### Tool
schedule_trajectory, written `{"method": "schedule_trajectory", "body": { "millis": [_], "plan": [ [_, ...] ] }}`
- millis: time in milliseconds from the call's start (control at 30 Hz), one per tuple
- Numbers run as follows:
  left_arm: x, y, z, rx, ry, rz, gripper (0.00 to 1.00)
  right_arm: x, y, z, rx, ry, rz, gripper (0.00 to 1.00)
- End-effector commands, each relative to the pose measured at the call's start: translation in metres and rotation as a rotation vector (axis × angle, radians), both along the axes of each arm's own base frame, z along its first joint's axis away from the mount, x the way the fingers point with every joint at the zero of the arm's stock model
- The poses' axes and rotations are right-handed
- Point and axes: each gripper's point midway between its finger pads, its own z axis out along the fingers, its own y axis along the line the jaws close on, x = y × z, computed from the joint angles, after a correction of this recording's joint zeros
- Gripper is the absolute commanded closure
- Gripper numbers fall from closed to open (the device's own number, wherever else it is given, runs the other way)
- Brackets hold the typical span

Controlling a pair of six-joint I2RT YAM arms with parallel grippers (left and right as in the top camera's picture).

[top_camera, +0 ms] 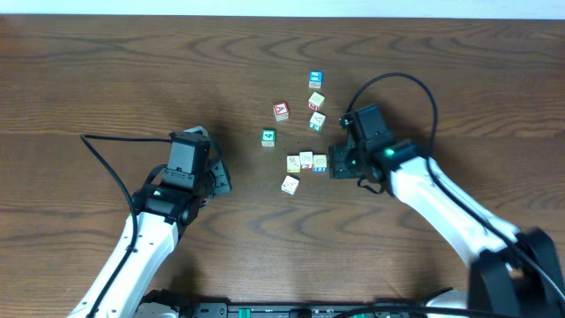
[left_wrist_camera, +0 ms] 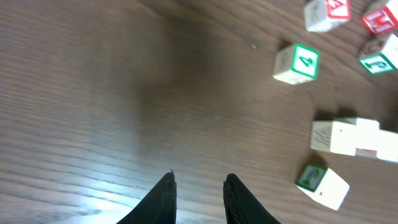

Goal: Lift 5 blocks

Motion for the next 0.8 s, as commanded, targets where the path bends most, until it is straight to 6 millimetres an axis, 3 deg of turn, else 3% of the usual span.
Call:
{"method": "schedule_trajectory", "body": {
  "millis": [0, 133, 267, 333, 500, 600, 767],
  "plan": [
    [-0.01, -0.017, -0.001, -0.038, 0.03, -0.053, 0.73, 0.0, 0.003, 0.04, 0.015, -0.112, 0.064, 0.32],
    [-0.025, -0.044, -0.007, -0.031, 0.061, -0.151, 0.67, -0.004, -0.019, 0.053, -0.099, -0.166, 0.073, 0.26],
    [-0.032, -0.076, -0.013, 0.0, 0.044, -0.297, 0.55, -0.008, -0.036, 0.047, -0.183, -0.144, 0.053, 0.23],
    [-0.031, -0.088, -0.02, 0.003, 0.043, -0.314, 0.54, -0.008, -0.039, 0.045, -0.186, -0.136, 0.045, 0.23],
    [-0.023, -0.102, -0.045, -0.001, 0.074, -0.31, 0.52, -0.002, -0.055, 0.046, -0.199, -0.135, -0.004, 0.23],
    [-0.024, -0.115, -0.058, -0.019, 0.101, -0.393, 0.51, 0.002, -0.066, 0.046, -0.199, -0.136, -0.039, 0.23],
    [-0.028, -0.13, -0.064, -0.039, 0.123, -0.489, 0.5, 0.008, -0.08, 0.047, -0.193, -0.136, -0.086, 0.23]
  ]
}}
